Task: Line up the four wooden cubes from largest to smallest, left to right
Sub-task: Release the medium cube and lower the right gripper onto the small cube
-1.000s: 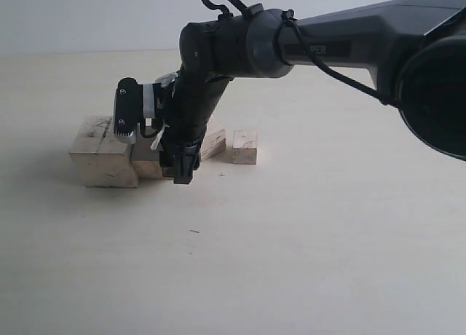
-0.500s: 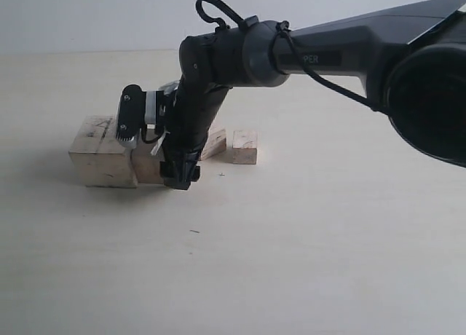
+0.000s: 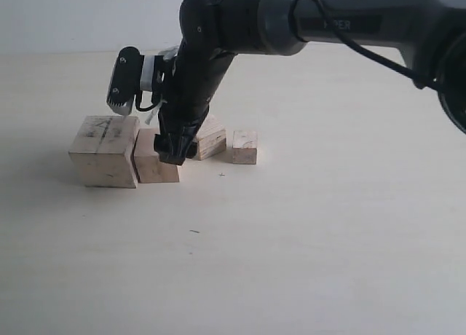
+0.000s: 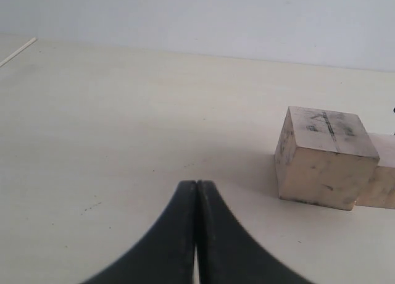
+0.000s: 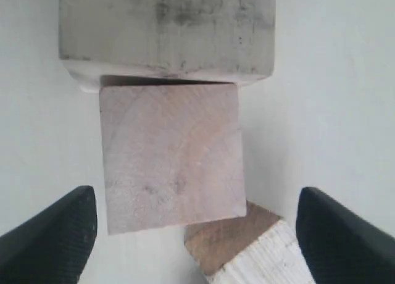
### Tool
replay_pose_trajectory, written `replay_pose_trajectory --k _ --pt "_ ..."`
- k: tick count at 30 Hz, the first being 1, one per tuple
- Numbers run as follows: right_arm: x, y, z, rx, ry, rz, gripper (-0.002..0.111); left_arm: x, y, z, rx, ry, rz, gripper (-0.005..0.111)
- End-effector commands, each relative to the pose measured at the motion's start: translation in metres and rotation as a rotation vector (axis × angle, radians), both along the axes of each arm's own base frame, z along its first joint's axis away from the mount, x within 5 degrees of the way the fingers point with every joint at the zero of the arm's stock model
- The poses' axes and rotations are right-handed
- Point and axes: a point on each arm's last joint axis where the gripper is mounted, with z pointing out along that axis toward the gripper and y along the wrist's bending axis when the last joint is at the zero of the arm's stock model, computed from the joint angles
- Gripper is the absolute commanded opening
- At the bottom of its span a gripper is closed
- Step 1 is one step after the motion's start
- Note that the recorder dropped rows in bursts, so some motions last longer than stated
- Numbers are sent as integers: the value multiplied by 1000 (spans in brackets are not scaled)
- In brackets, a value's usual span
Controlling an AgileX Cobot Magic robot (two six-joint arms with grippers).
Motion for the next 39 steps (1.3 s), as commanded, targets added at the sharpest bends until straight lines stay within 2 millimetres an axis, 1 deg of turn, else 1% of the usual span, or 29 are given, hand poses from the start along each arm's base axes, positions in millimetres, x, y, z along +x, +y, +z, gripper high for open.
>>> replay_pose_trajectory --k 1,5,7,8,9,11,13,14,15,16,17,19,21,23,28,31,36,39 --pt "-3 -9 19 -10 42 -67 82 0 0 1 -8 -15 -3 0" --pt "-5 -14 28 -30 58 -112 80 0 0 1 -8 -15 -3 0" --pt "-2 -18 31 -36 59 -227 78 0 0 1 -8 -15 -3 0" --pt "1 -20 31 -41 52 -321 77 0 0 1 -8 -15 -3 0" --pt "2 -21 31 -43 47 -355 76 0 0 1 -8 -15 -3 0" --pt "7 -24 29 -46 16 -449 72 0 0 1 -8 -15 -3 0" --pt "15 -26 31 -12 -42 -549 62 0 0 1 -8 -15 -3 0" --pt "16 -25 32 14 -42 -583 58 0 0 1 -8 -15 -3 0" --pt "16 -24 32 21 -42 -587 56 0 0 1 -8 -15 -3 0" --pt "16 -24 32 24 -39 -597 57 0 0 1 -8 -15 -3 0" --pt "16 -24 31 28 -28 -622 61 0 0 1 -8 -15 -3 0" --pt "16 -25 31 41 -12 -672 75 0 0 1 -8 -15 -3 0" --pt "17 -26 31 61 4 -736 83 0 0 1 -8 -15 -3 0" --pt "18 -26 31 77 16 -779 84 0 0 1 -8 -15 -3 0" --pt "23 -32 30 76 25 -810 84 0 0 1 -8 -15 -3 0" --pt "26 -33 25 69 32 -826 84 0 0 1 -8 -15 -3 0" --pt "29 -33 10 46 50 -848 84 0 0 1 -8 -15 -3 0" --pt "27 -31 2 44 97 -863 84 0 0 1 -8 -15 -3 0"
